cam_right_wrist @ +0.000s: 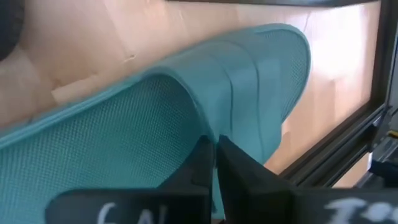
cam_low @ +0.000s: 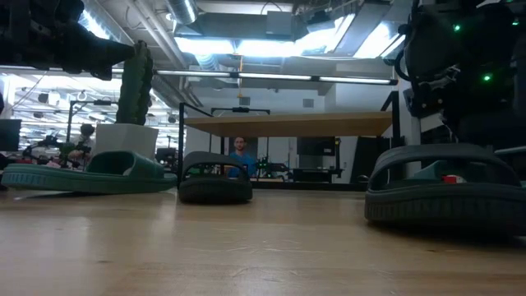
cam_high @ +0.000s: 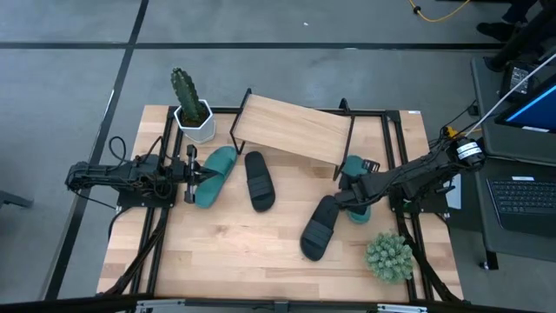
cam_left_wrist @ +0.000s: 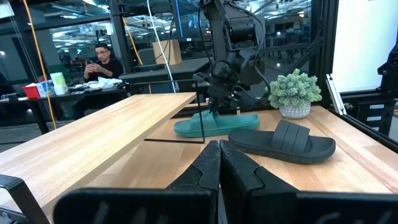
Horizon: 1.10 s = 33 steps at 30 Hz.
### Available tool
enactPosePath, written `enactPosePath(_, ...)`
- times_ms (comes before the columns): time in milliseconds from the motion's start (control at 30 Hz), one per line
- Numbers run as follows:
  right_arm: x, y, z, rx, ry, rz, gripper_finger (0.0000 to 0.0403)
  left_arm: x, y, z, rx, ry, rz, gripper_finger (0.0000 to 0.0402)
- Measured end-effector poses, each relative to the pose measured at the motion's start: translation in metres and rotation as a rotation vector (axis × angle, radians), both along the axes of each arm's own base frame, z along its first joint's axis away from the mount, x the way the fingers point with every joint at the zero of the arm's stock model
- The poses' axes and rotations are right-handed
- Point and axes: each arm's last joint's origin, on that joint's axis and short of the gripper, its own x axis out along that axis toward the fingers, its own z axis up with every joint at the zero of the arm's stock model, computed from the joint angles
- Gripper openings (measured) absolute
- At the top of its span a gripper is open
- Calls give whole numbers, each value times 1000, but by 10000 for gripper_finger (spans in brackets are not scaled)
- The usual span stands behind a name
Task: Pick and place slides into the shelf
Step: Put the right green slide on the shelf
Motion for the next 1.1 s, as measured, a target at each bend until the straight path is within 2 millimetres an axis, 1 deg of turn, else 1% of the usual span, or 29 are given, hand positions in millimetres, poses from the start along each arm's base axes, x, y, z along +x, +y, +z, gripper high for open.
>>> enactPosePath(233, 0, 0, 0, 15, 2, -11, 6, 0, 0, 0, 21, 1, 1, 0)
enactPosePath(333, 0, 1, 4, 20, 17, -27, 6, 0, 0, 0, 33, 2, 1, 0)
enactPosePath(600, 1, 2, 24, 5, 28, -103, 6, 0, 0, 0, 24, 1, 1, 0)
enactPosePath(800, 1, 2, 33, 1, 13, -105, 4, 0, 0, 0, 24, 1, 1, 0)
enactPosePath(1100, -6, 0, 51, -51, 84, -171, 4, 0, 0, 0, 23, 1, 1, 0)
